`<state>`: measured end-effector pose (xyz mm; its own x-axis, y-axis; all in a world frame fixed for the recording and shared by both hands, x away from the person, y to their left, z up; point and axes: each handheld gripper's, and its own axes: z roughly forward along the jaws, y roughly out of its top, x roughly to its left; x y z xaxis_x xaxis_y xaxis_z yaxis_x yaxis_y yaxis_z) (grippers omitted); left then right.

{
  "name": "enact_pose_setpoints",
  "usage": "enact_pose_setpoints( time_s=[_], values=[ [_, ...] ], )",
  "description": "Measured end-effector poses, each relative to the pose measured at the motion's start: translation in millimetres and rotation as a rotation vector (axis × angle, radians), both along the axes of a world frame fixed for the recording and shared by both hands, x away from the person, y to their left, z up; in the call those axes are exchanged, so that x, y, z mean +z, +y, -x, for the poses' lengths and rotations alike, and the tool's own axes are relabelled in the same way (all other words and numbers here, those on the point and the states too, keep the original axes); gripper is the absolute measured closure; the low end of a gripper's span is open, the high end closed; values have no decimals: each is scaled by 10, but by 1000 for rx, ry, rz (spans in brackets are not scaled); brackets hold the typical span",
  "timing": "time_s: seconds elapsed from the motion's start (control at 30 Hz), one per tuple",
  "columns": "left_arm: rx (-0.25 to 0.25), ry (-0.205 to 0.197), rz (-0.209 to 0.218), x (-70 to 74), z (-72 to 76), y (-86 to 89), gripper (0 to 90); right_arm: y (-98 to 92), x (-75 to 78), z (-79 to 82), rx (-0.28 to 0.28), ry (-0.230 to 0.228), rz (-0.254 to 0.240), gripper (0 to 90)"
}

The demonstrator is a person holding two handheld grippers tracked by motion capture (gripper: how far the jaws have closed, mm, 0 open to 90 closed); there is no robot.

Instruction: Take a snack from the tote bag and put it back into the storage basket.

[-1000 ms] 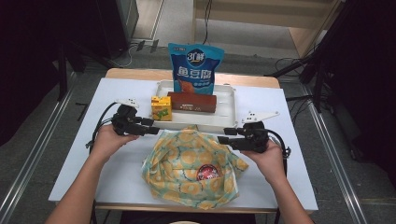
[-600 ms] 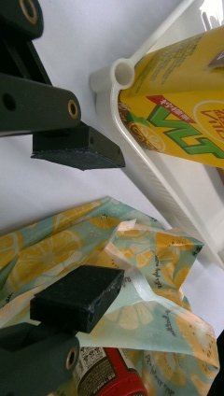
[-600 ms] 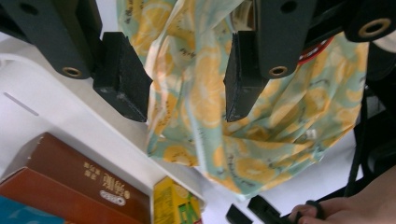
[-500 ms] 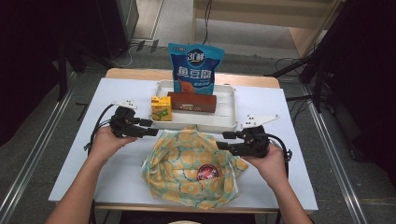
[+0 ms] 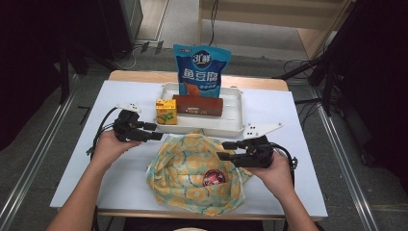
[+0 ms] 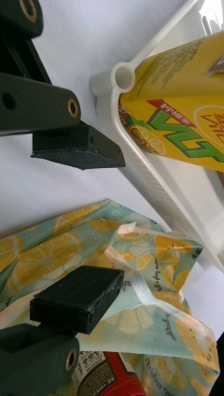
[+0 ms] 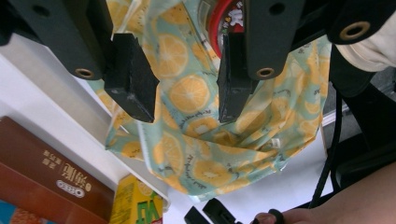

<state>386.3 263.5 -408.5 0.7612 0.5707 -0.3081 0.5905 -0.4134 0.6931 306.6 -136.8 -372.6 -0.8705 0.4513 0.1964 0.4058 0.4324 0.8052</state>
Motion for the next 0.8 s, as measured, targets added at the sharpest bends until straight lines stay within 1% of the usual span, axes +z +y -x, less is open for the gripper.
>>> enact_pose_setpoints(
  time_s=[0.07, 0.13, 0.23, 0.37, 0.47, 0.57, 0.63, 0.73, 0.8],
  values=[
    [5, -2, 0, 3, 1, 2, 400, 20, -26, 4, 7, -11, 0, 589],
    [7, -4, -1, 2, 0, 7, 400, 16, -66, 26, 13, 8, -3, 592],
    [6, -3, 0, -1, -8, 15, 400, 22, -118, 64, 22, 7, 12, 591],
    [4, -4, 0, 0, -2, 6, 401, 46, -164, 98, 37, 3, 17, 590],
    [4, -10, 2, 6, 1, 8, 401, 77, -178, 112, 39, 10, 22, 586],
    [3, -10, 8, 8, 0, 15, 401, 104, -206, 114, 43, 4, 25, 571],
    [1, -6, 19, 8, -3, 17, 401, 119, -228, 114, 40, -4, 24, 541],
    [-5, -8, 17, 8, 0, 9, 402, 161, -271, 114, 47, 9, 27, 525],
    [-10, -10, 16, 10, -1, 5, 403, 187, -293, 115, 51, 7, 33, 520]
  ],
)
